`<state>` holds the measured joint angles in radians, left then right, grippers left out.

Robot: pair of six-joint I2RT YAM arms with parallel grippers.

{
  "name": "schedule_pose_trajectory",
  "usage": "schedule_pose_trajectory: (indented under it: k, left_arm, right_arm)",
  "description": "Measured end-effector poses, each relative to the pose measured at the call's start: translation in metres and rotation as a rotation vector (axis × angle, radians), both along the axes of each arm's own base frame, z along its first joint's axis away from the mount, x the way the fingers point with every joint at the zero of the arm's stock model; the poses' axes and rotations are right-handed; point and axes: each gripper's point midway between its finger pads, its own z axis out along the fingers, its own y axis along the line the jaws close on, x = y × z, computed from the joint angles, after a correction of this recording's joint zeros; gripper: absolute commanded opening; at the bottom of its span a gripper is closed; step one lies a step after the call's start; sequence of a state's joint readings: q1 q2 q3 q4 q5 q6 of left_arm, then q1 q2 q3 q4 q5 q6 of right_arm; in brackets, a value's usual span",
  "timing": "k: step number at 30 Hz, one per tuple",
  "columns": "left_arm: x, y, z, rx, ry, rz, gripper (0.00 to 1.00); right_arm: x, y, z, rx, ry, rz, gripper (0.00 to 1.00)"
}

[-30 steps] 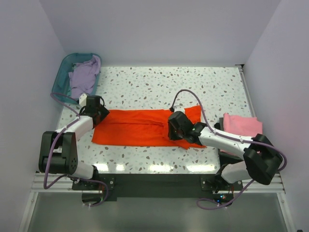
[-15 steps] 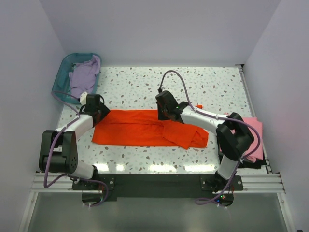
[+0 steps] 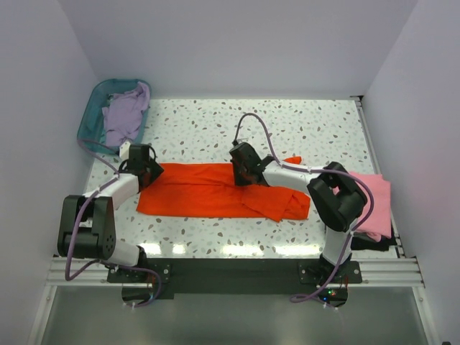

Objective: Fold and stack the t-shirts
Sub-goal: Fold the tshirt

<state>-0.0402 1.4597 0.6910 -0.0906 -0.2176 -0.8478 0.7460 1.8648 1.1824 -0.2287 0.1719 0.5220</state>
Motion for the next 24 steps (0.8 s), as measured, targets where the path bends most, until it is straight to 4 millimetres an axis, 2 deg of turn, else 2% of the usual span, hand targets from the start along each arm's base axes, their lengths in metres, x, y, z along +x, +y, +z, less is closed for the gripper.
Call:
schedule_pose_trajectory:
  k: [5, 14, 20, 23, 24]
  left_arm:
    - [-0.01, 0.003, 0.003, 0.005, -0.01, 0.014, 0.5]
    - [-0.017, 0.013, 0.021, 0.009, -0.071, 0.043, 0.49]
    - [-0.016, 0.009, 0.033, 0.005, -0.111, 0.017, 0.45]
    - [-0.012, 0.002, 0.032, 0.017, -0.098, -0.014, 0.45]
    - [-0.011, 0.0, 0.03, 0.018, -0.093, -0.022, 0.44]
  right_arm:
    - [-0.016, -0.008, -0.015, -0.011, 0.042, 0.019, 0.17]
    - [-0.025, -0.009, -0.009, 0.019, 0.036, 0.055, 0.18]
    - [-0.025, -0.01, -0.007, 0.016, 0.032, 0.056, 0.28]
    - [-0.024, -0.015, 0.006, 0.012, 0.013, 0.03, 0.36]
    - [-0.024, -0.019, 0.014, 0.012, -0.001, 0.013, 0.43]
